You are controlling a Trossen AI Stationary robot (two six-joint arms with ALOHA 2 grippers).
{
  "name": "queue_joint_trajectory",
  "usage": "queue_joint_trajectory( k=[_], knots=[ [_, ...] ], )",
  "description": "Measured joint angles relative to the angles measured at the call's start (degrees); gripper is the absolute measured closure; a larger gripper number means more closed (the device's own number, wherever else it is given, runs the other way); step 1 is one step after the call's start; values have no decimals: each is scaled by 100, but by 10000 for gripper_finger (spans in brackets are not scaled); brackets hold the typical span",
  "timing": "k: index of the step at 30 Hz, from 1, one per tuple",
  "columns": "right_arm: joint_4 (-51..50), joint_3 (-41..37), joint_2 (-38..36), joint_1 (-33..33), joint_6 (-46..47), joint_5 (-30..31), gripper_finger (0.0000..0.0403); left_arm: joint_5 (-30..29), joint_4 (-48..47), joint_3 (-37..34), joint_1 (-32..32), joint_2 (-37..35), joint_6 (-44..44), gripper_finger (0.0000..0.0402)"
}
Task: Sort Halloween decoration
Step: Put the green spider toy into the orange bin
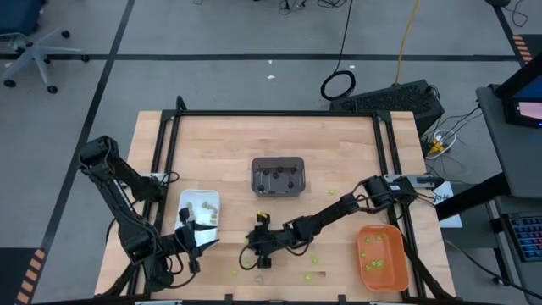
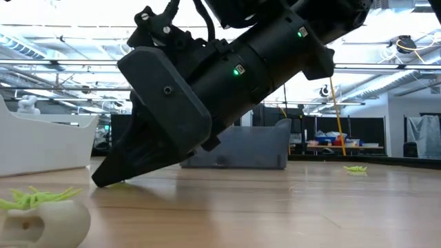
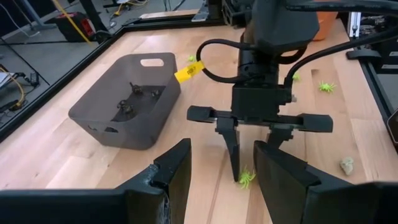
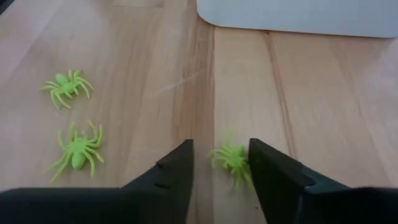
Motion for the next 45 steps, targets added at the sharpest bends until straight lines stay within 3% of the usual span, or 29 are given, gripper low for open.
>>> queue_joint_trajectory(
  k=[10,18,28,36,45],
  knots=[
    [-135,2,-6,25,-151,20,396,12,0,0,-2,0,-2,231],
    [-500,-25,-278,280,-291,-51,400,20,4,0,0,0,-14,231],
    [-1730,-20,-1449,1018,-341,18,402,17,32,0,0,-2,-11,231],
    [-2532,-20,-2227,1764,-652,1332,402,-2,256,-2,0,-2,-7,231],
    [-3839,-13,-2953,2256,-1260,1526,403,-18,1068,-2,110,-2,602,231]
  ],
)
